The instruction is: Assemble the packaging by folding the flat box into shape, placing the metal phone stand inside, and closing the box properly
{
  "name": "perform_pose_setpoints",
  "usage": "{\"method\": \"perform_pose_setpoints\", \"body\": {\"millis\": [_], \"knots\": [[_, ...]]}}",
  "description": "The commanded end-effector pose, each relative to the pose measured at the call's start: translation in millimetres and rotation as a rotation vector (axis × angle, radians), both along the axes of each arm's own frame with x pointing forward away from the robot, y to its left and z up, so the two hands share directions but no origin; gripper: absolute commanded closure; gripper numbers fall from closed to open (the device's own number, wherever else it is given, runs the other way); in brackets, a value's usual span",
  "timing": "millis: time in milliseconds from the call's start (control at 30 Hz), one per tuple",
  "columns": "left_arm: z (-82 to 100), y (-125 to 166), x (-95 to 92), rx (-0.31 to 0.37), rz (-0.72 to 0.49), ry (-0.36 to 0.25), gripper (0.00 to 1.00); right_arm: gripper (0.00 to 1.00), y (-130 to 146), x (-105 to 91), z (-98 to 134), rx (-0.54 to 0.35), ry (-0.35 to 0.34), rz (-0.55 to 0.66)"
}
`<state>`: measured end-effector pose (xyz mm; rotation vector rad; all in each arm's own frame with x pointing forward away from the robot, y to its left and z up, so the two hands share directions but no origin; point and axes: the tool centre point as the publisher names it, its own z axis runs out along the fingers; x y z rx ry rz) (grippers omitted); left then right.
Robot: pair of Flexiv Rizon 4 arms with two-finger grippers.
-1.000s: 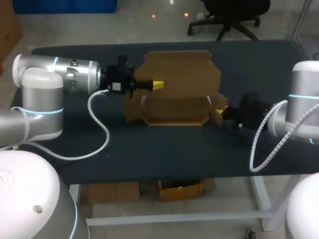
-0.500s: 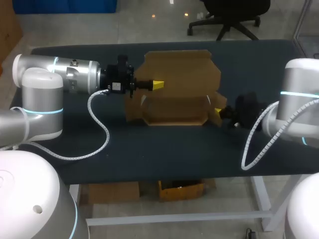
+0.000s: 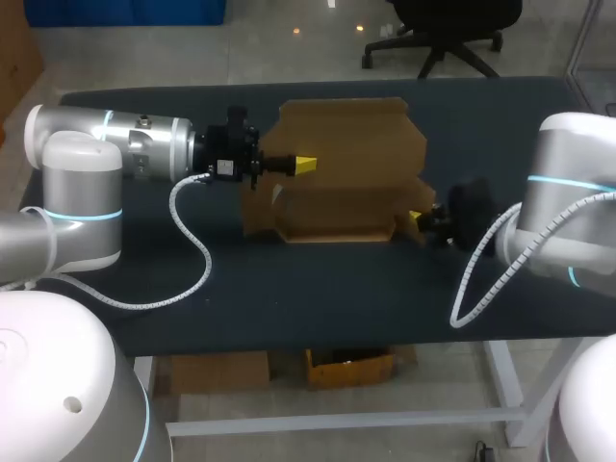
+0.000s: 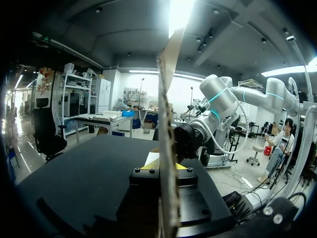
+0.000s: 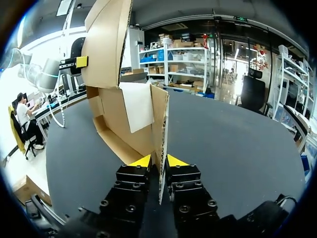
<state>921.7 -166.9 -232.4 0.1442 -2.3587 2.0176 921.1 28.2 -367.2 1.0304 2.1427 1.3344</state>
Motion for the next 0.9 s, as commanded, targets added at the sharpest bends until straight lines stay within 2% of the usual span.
{"method": "perform_pose_setpoints", "body": {"millis": [33,400,567,900], "knots": [[-2.6,0,-0.1,-0.001,0.0,-0.001,1.0,0.83,7,0.8,-3,-0.016,-0.015,-0.058],[-2.6,0,-0.1,-0.001,0.0,-0.001,1.0,0.86,10,-1.7,-5,-0.022,0.008,-0.125],[-2.6,0,-0.1,-0.001,0.0,-0.001,1.0,0.76,13,-4.5,-7,-0.013,0.015,-0.148],[-2.6,0,-0.1,-0.001,0.0,-0.001,1.0,0.83,23,-13.2,-5,-0.052,0.035,-0.216]]}}
